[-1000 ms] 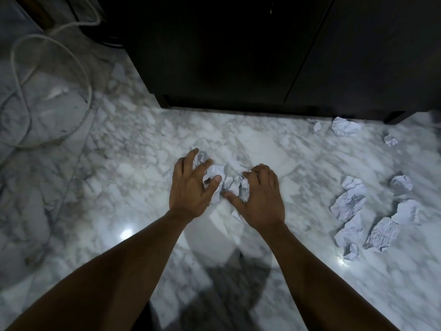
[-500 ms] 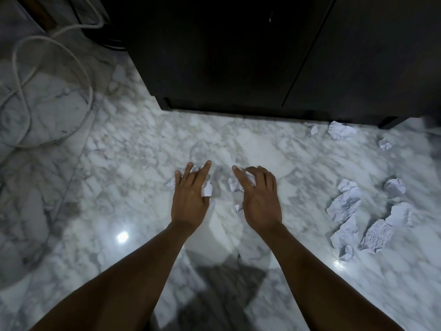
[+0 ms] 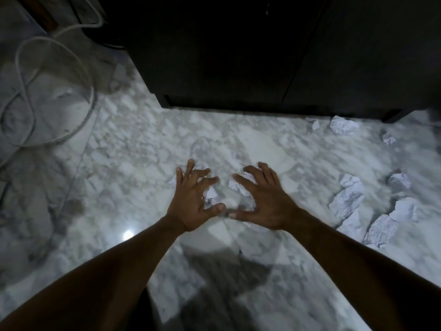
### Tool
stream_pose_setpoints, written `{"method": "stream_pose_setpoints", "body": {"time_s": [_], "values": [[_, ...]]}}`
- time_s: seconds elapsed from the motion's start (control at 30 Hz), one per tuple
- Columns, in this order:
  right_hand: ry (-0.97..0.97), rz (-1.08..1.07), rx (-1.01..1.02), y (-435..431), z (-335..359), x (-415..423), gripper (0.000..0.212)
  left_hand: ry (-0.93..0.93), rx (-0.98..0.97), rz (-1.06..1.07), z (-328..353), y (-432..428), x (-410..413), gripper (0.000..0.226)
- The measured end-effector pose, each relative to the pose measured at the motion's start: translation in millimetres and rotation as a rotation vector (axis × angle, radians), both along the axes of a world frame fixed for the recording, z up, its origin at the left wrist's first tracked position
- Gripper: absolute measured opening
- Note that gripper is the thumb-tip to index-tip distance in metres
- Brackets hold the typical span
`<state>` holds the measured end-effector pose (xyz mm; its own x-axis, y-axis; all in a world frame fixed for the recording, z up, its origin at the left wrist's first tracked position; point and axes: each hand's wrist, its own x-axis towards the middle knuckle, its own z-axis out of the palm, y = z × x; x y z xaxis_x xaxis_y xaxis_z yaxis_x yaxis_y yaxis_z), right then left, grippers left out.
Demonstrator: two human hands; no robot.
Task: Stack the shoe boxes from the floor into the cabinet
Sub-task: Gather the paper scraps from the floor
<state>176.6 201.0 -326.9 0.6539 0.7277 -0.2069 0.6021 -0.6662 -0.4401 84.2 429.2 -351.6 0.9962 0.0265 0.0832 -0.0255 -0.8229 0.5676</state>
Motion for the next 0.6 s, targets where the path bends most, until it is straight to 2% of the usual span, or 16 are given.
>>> {"method": "stream_pose_setpoints", "body": {"time_s": [0.07,0.13,0.23,0.33,0.5,0.6], "values": [[-0.027,0.111,-0.062,-11,-2,5,0.121,0.02,0.03,-0.01,0,1,0,0.077],[-0.145,0.179,-0.068,-15,-8,5,0.122,0.017,0.042,0.018,1,-2,0,0.068],[-0.333,0.205,-0.051,-8,-19,-1,0.097,-0.006,0.065,0.099,-1,-9,2,0.047],[-0.382,0.147,0.002,-5,-23,-3,0.069,-0.068,0.087,0.157,-5,-13,4,0.03],[-0.416,-0.013,0.16,-2,-26,-10,0.029,-0.083,0.007,0.2,-5,-17,0,0.037],[-0.43,-0.084,0.164,-1,-28,-12,0.025,-0.066,-0.012,0.218,-2,-19,-4,0.039]]}}
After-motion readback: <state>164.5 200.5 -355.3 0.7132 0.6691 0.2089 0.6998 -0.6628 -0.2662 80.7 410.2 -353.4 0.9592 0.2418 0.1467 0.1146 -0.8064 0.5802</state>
